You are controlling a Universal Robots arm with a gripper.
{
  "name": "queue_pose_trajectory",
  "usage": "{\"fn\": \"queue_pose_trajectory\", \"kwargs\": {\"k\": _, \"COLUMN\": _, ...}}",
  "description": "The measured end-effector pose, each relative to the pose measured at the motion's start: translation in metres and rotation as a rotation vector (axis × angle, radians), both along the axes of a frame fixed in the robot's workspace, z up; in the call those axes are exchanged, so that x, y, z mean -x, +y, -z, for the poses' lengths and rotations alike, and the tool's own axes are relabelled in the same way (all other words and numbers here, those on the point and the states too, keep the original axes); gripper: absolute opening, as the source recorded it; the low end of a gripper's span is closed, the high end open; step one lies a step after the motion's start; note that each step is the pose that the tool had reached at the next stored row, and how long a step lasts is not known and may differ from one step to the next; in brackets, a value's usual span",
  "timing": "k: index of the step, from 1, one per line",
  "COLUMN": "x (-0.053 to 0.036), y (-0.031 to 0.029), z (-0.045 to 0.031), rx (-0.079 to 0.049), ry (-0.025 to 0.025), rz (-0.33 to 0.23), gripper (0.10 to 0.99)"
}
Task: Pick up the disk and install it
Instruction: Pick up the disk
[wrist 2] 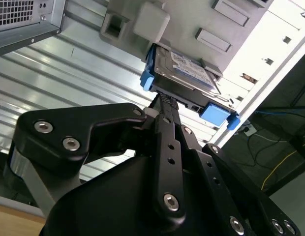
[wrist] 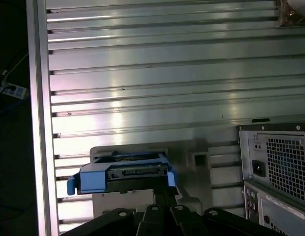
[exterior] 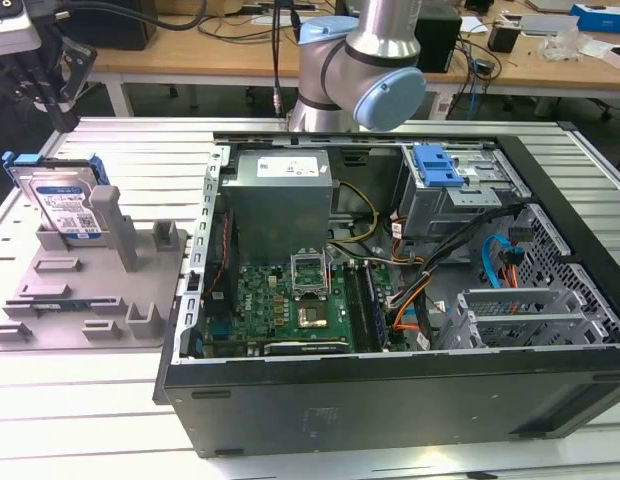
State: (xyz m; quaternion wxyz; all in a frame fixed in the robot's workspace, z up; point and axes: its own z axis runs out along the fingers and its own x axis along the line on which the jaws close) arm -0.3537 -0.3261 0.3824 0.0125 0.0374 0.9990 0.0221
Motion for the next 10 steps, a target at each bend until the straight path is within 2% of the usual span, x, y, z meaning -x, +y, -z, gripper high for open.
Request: {"fn": "queue_pose_trajectory", "kwargs": {"k": 10, "x": 0.0002, "y": 0.0000, "z": 0.0002, "rx": 0.000, "ry": 0.0004, "rz": 0.000, "gripper": 0.106}}
